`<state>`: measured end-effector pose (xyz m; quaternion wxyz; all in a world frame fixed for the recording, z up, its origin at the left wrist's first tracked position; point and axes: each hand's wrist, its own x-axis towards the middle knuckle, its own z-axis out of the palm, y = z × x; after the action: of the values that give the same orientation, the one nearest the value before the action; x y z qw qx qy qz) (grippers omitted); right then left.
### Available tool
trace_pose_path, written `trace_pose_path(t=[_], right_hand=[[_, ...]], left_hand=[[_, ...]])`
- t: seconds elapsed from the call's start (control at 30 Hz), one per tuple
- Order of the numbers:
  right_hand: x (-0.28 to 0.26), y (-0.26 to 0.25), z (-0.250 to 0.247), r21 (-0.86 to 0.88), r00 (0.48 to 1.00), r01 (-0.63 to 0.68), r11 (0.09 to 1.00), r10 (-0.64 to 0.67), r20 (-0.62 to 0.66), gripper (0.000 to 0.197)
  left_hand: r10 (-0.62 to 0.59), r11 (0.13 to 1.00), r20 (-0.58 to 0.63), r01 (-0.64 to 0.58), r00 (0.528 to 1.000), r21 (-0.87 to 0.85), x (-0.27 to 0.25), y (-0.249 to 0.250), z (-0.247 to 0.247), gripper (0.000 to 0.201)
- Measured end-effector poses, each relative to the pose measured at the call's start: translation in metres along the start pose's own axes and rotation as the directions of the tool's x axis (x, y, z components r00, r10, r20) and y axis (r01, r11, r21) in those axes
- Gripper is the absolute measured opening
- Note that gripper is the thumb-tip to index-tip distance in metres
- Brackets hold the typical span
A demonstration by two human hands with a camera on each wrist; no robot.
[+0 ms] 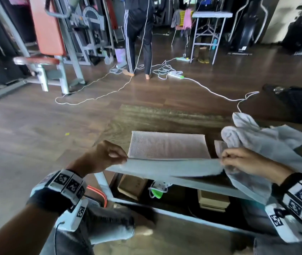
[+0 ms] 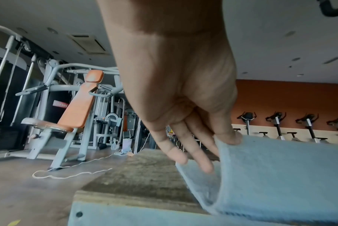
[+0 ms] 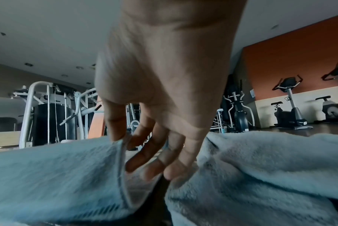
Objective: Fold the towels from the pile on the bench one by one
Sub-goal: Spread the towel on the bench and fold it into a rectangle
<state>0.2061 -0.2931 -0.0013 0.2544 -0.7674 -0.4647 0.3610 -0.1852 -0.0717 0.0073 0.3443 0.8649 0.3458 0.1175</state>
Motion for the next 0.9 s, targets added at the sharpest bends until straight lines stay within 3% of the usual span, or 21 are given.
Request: trace_pose_path(t=[0.07,0.13,0.3,0.4,0.5,0.67,0.9], right_hand=[[-0.002,0.001,0.003,0.004,0.994,-0.049,0.999,0.048,0.098,0.021],[0.000,-0.002,0.003,0.002,0.991,-0.086,0.996,0.085,0.105,0.015],[0.021,-0.013,0.001,-0.029,0.994,-0.048,0.998,0.045,-0.101,0.011],[0.041,-0.018,-0.002,-0.101,0.977,-0.011,0.995,-0.011,-0.213,0.011],[0.065,-0.018,-0.002,-0.159,0.956,-0.024,0.987,-0.024,-0.294,0.012],[0.098,-0.018,0.002,-0.227,0.928,-0.114,0.967,0.023,-0.371,0.012],[0.134,-0.006,0.016,-0.252,0.916,-0.243,0.937,0.136,-0.378,0.010]], left_hand=[[-0.047,0.997,0.099,0.041,0.994,0.061,-0.005,-0.007,0.002,0.009],[-0.072,0.995,0.143,0.061,0.987,0.077,-0.003,-0.008,0.001,0.009],[-0.058,0.997,-0.043,0.055,0.997,-0.059,0.024,-0.004,0.000,0.012],[-0.021,1.000,-0.175,0.023,0.984,0.006,0.052,-0.007,0.004,0.020],[-0.021,0.997,-0.245,0.039,0.969,0.068,0.080,-0.010,0.008,0.009],[-0.064,0.984,-0.286,0.109,0.956,0.142,0.120,-0.019,0.018,0.001],[-0.113,0.956,-0.252,0.174,0.961,0.235,0.149,-0.033,0.034,0.008]])
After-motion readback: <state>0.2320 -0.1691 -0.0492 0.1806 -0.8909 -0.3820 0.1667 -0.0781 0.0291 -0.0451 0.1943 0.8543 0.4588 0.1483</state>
